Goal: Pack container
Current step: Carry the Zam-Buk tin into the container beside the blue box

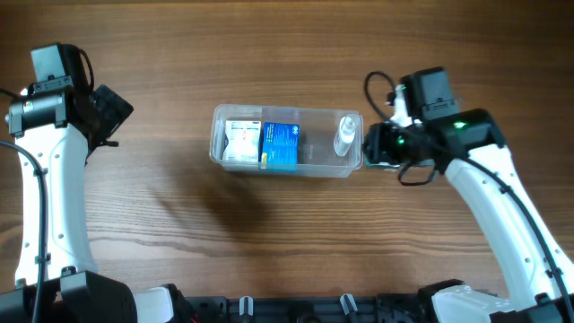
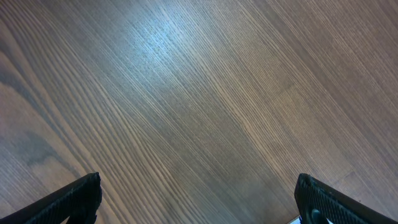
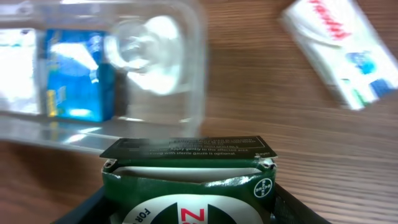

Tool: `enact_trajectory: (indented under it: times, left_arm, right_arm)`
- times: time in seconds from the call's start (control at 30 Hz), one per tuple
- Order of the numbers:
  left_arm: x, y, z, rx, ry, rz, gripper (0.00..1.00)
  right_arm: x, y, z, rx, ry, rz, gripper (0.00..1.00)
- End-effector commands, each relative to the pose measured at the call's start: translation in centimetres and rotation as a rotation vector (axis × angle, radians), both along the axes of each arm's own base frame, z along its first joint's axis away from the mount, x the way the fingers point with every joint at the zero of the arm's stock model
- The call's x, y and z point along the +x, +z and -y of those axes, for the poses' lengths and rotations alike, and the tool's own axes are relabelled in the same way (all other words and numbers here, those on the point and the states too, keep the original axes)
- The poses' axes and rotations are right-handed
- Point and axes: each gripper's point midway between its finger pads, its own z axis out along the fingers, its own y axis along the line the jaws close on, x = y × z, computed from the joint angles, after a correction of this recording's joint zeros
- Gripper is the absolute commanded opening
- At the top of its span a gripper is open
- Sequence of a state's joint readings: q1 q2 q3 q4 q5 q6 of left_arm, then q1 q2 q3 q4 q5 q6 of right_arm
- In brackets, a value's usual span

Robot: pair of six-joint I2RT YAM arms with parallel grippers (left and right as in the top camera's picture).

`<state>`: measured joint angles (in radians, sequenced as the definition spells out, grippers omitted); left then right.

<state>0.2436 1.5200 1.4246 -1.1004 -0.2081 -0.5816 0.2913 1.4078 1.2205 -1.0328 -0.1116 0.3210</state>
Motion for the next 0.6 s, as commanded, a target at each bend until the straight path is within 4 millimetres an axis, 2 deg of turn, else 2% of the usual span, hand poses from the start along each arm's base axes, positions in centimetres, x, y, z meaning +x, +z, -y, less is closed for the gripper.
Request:
enact_trajectory:
  times: [0.0, 0.13, 0.33, 0.57]
  left_arm:
    - [0.1, 0.9, -0.2, 0.005, 0.004, 0.025, 1.0]
    - [0.1, 0.9, -0.2, 0.005, 0.004, 0.025, 1.0]
    - [0.1, 0.9, -0.2, 0.005, 0.004, 0.025, 1.0]
    - [0.1, 0.9, -0.2, 0.005, 0.004, 0.025, 1.0]
  right_arm:
    - [0.6, 2.3, -4.0, 0.073, 0.031, 0.083, 0.4]
    - [0.8, 3.1, -7.9, 0.124, 0.04, 0.143, 0.37]
    - [0.9, 3.5, -11.1, 0.119, 0.062, 0.219, 0.35]
    - [2.3, 0.3, -12.0, 0.067, 0.053, 0.178, 0.35]
